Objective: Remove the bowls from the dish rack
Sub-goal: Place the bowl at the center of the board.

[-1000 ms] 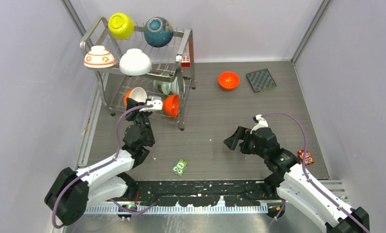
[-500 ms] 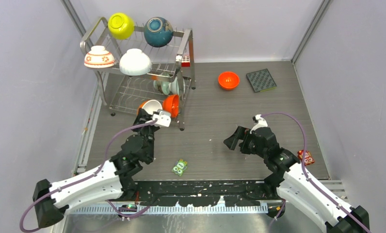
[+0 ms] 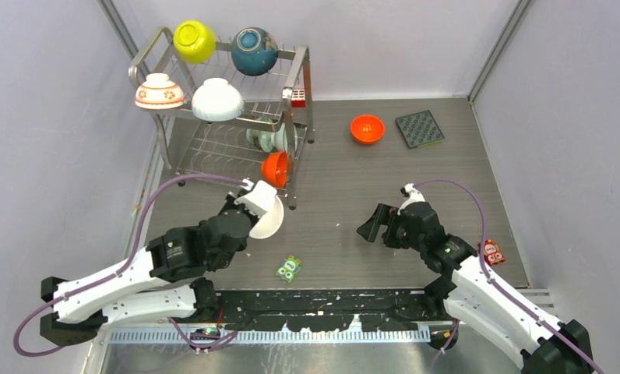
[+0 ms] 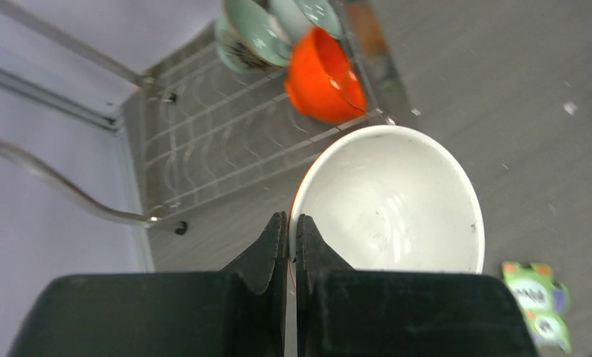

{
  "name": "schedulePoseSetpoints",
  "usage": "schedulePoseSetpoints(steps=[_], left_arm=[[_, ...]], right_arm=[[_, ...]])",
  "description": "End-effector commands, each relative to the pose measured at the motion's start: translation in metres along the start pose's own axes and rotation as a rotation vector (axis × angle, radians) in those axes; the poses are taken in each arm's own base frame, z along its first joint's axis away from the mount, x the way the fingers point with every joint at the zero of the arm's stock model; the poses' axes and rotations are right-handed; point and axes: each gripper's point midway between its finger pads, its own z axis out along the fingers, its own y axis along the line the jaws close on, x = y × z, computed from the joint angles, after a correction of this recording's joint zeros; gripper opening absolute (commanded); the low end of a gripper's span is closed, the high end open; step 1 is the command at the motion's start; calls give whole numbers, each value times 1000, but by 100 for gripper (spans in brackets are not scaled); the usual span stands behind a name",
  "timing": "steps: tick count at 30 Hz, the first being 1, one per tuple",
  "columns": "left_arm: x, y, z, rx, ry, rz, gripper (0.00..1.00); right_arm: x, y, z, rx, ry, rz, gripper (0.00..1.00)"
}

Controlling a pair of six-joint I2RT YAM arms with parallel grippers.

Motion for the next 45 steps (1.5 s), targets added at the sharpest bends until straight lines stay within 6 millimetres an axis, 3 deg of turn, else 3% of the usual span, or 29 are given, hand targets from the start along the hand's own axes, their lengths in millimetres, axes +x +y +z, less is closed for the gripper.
schedulePoseSetpoints(steps=[1,9,15,21,30,38,45], left_arm=[[-9,-27,-10,167,44,-75,0],[-26,-55,-33,382,30,-250,0],[-22,-77,-45,502,34,-371,0],[-11,-103,-32,508,54,-500,0],[-16,-105,-14,406,39,-691,0],[-11,-128,-1,385,102,-797,0],[-6,-120,6,317,82,-804,0]], right_arm=[[-26,35,-8,-113,-53,-28,96],[-42,62,-18,-155,-64,-48,95],[-51,86,-18,-178,-82,-35,94],[-61,118,-24,-194,-139,-62,93],[-87,139,-63,-226,-240,-27,93],[-72,165,-72,-147,-154,-160,88],[-53,174,-68,35,-115,-311,83]])
